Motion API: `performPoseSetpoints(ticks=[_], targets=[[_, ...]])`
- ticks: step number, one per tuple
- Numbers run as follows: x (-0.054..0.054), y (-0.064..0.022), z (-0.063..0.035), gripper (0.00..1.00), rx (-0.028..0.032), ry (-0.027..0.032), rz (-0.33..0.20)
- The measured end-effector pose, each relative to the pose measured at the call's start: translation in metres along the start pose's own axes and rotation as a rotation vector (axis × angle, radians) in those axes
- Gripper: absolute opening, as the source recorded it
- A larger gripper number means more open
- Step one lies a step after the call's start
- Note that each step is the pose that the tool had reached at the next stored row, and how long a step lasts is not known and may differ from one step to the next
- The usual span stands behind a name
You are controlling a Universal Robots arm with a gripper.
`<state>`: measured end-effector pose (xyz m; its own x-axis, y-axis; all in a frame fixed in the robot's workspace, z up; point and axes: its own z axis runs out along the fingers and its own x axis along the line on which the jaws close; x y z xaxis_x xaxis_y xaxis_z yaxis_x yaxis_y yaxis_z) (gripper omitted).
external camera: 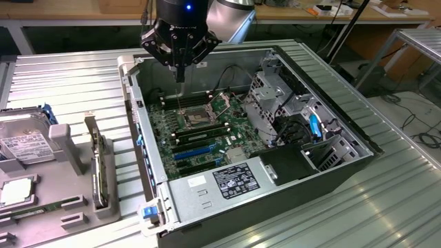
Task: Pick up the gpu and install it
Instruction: 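Reach for the gpu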
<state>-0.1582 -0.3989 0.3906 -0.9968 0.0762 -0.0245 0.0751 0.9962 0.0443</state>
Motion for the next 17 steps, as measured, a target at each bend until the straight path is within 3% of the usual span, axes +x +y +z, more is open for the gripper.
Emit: performPoseSetpoints(ticks=[17], targets=[[0.0095,-0.0007,0.0,0.11,0.0,0.0,0.0]])
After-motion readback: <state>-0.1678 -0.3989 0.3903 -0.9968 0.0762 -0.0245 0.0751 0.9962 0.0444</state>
